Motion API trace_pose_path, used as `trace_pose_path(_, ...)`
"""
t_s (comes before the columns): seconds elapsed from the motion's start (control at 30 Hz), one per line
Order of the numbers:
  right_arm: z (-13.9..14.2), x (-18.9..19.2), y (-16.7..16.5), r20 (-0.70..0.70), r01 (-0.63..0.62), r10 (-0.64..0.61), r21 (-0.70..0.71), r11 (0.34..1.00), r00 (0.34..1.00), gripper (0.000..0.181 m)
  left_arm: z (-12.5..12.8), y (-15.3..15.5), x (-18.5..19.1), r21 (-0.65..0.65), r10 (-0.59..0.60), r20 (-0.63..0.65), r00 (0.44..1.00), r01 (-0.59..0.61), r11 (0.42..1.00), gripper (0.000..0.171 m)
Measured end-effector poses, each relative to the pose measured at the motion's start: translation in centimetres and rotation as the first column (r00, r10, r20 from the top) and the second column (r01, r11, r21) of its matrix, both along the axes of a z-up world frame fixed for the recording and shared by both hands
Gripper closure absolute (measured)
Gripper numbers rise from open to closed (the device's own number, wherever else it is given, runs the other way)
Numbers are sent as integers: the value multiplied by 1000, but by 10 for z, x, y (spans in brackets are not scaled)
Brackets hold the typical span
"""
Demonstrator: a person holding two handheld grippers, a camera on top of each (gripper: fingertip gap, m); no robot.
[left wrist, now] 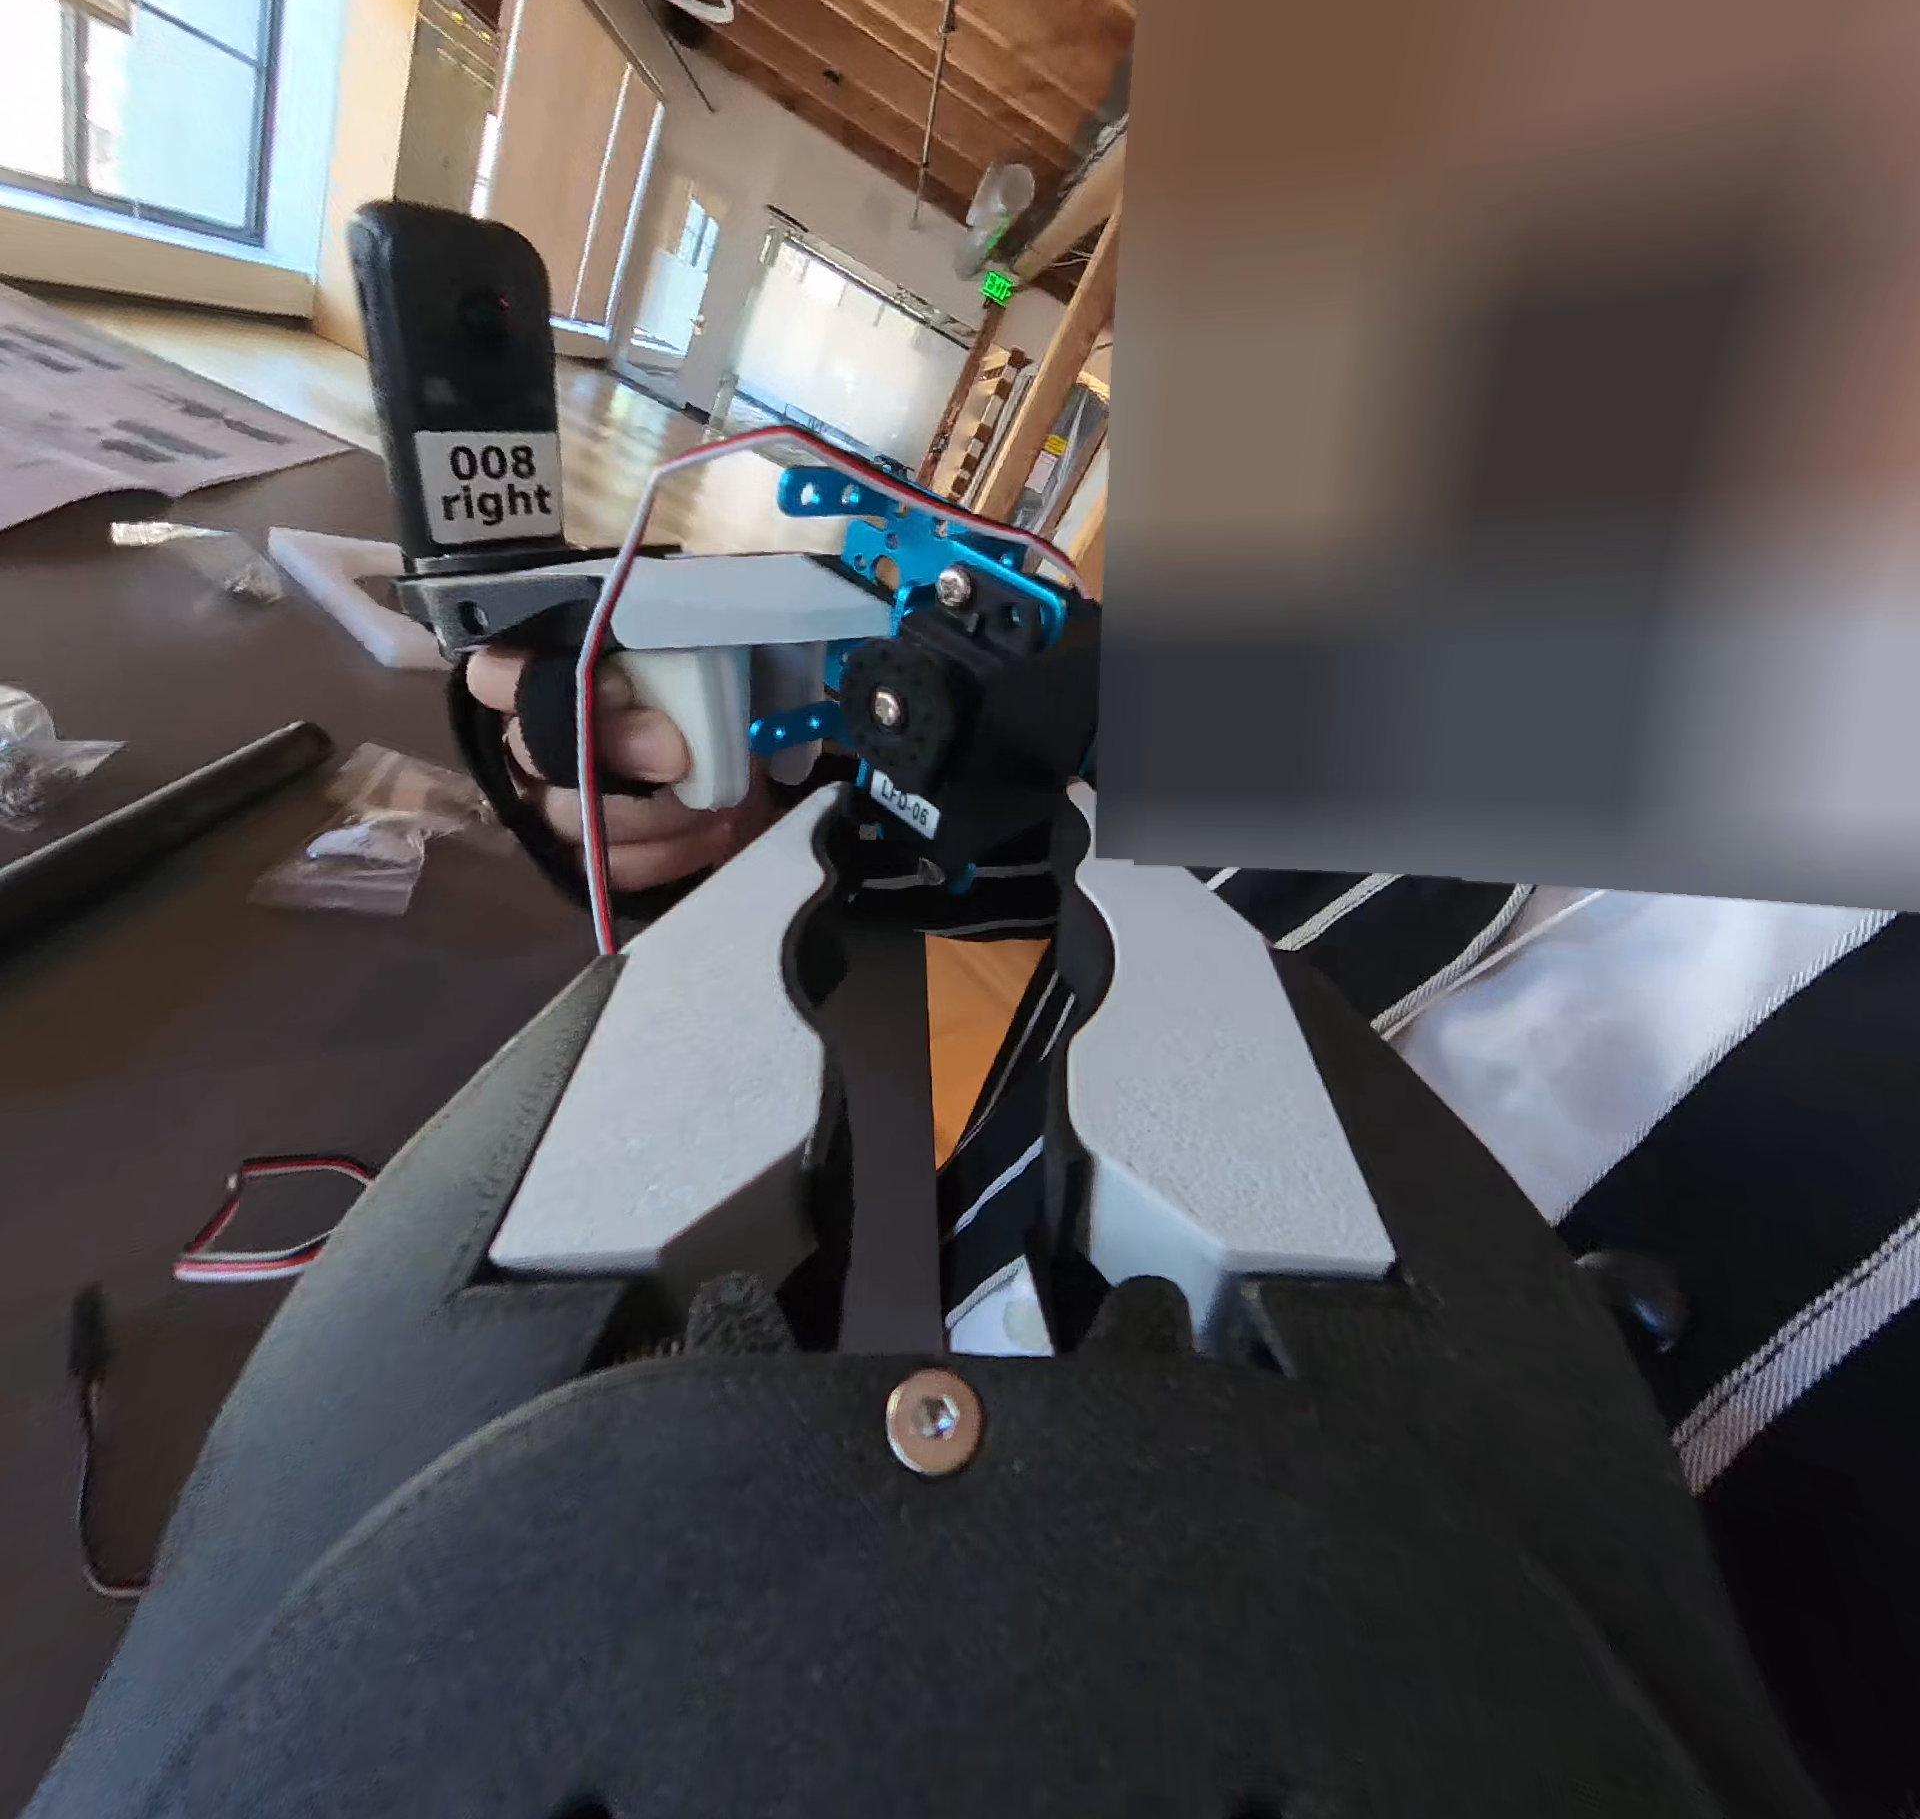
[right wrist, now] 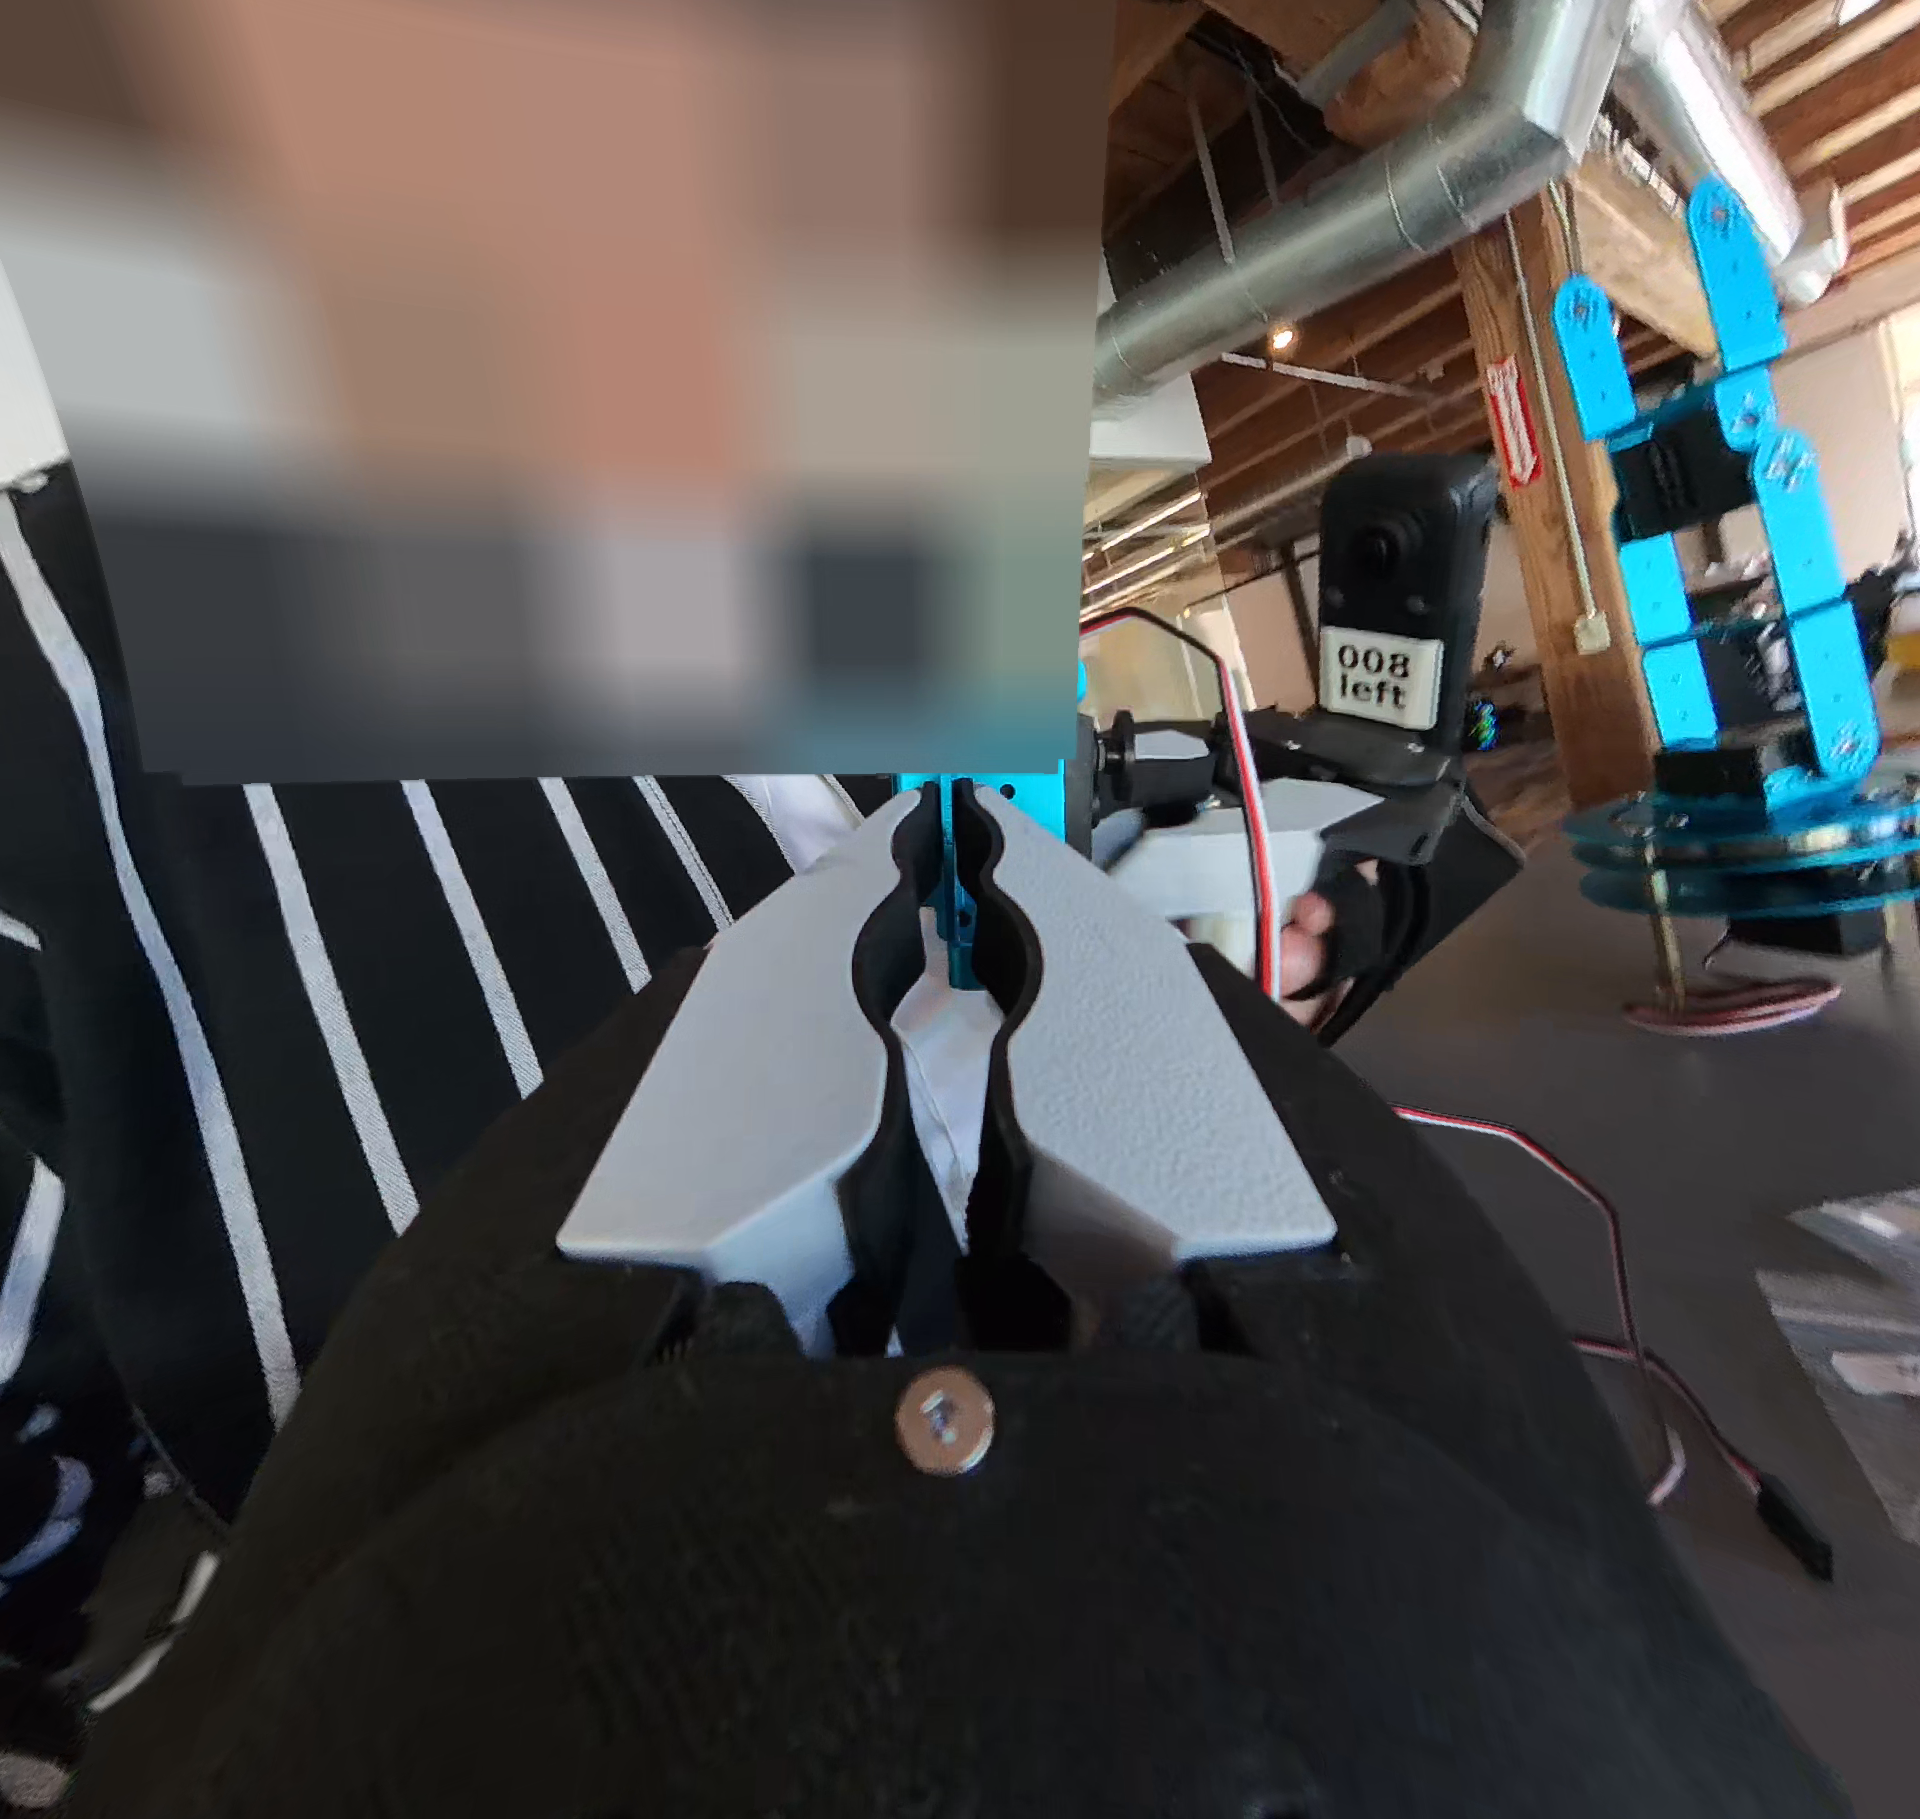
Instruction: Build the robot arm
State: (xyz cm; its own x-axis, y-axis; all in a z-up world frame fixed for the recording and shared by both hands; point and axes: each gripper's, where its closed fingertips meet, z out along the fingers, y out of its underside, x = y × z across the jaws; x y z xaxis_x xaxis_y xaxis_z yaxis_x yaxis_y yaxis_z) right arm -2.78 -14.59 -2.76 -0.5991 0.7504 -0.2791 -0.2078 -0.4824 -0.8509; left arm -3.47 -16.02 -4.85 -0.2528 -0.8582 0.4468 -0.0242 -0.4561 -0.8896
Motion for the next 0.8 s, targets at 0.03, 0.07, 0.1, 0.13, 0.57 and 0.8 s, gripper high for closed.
trace_pose_path(0.03, 1, 3, -1, -13, 10, -10, 18, 1000, 1000, 181, 1, -1, 1, 10, -2, 3, 1000, 2, 1000, 137)
trace_pose_path(0.07, 1, 4, -3, -27, 21, -20, 39, 999, 999, 181, 2, -2, 1, 21, -4, 4, 1000, 4, 1000, 138)
trace_pose_path(0.1, 2, 5, -5, -40, 30, -28, 59, 998, 999, 181, 3, -4, 2, 30, -10, 5, 1000, 10, 1000, 138)
trace_pose_path(0.13, 3, 5, -6, -49, 34, -31, 74, 997, 998, 181, 4, -5, 2, 38, -15, 5, 1000, 15, 999, 138)
trace_pose_path(0.57, 5, 10, -11, -80, 43, -34, 109, 993, 996, 181, 5, -7, 8, 78, -23, -20, 1000, 25, 997, 138)
trace_pose_path(0.8, 6, 11, -8, -84, 61, -53, 102, 993, 995, 181, 7, -4, 8, 29, -34, -28, 999, 34, 999, 139)
